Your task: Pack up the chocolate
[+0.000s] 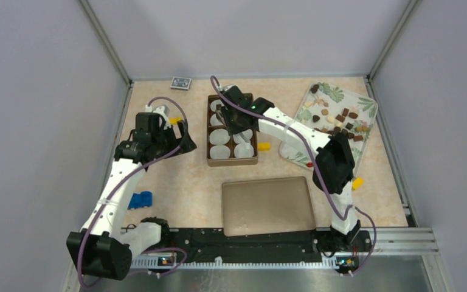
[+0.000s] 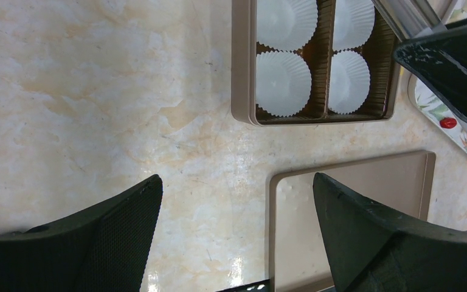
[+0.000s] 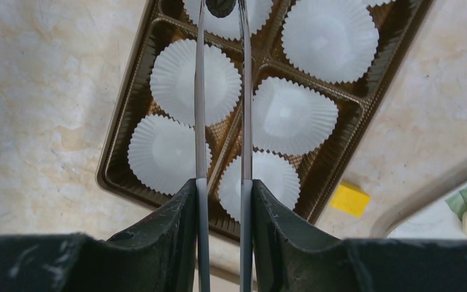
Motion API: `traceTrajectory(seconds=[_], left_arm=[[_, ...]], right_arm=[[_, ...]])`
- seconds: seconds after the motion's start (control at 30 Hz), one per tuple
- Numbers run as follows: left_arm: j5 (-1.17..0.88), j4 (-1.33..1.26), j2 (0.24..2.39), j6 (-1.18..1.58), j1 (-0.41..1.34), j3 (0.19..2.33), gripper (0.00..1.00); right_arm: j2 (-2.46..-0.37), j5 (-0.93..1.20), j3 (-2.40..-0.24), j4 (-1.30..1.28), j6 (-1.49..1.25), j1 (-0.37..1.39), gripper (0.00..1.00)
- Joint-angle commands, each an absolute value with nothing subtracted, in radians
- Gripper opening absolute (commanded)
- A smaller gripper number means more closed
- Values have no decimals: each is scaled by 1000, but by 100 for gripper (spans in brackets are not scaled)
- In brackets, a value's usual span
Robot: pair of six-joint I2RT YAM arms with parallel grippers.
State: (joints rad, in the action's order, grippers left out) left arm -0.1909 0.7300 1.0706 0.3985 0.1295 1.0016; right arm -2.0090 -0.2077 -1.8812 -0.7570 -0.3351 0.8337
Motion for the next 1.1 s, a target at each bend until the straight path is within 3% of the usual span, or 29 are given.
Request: traceTrajectory(seconds=[0.0,0.33,0.83,1.07], left_arm=[[-172,743,1036,411,126,1036,97],[-193,732,1030,420,126,1008,97],[-172,745,1005,407,126,1006,97],[-180,746,1004,409,126,1008,97]], right_arm=[[-2053,-214,-1997,-713,-306,835,7],[-2101,-245,-2022,-742,-292,834,11],[-2134,-248,-2033,-746,-299,834,31],[-2131,-250,-2033,-749,-300,835,33]])
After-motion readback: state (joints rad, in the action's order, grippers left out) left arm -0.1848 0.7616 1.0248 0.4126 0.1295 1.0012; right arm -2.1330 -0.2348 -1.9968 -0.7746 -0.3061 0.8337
